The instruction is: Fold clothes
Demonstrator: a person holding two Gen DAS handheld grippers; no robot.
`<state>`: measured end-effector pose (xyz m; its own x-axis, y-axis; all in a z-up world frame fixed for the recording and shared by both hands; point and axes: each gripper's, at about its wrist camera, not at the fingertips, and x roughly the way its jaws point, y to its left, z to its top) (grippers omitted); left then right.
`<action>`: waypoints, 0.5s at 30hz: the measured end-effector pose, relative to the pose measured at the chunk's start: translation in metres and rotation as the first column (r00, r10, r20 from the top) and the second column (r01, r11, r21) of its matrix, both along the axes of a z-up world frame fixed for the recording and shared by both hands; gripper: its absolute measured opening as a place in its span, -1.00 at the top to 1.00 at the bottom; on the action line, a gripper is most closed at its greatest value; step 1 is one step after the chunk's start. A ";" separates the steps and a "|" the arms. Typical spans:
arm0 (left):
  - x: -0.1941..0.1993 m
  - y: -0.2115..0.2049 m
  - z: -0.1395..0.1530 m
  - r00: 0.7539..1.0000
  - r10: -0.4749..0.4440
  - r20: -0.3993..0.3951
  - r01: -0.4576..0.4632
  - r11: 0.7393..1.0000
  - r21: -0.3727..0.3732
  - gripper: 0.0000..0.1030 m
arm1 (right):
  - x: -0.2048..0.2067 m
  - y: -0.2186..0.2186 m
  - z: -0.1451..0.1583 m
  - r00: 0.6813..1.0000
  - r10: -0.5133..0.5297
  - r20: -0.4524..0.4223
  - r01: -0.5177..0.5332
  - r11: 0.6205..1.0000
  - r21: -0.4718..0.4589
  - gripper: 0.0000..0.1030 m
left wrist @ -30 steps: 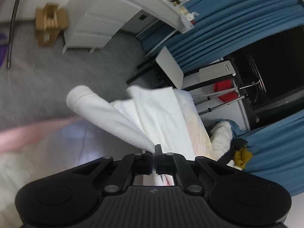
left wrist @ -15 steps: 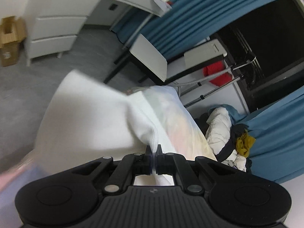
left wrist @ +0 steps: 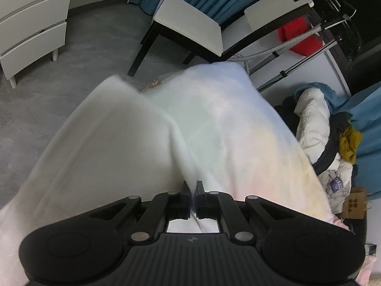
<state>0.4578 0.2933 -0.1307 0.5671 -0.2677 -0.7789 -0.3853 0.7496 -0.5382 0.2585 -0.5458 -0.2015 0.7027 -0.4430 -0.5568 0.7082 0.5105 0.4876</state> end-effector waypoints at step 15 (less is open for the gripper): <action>-0.177 -0.017 0.048 0.941 -0.008 0.338 0.037 0.996 -0.079 -0.14 | -0.085 0.070 0.045 0.987 0.122 0.104 -0.119 0.992 -0.034 -0.30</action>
<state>0.2810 0.2759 -0.0822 0.7857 -0.3389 -0.5175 -0.1539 0.7033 -0.6941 0.1740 -0.4753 -0.1564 0.8063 -0.3656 -0.4649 0.5856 0.6035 0.5412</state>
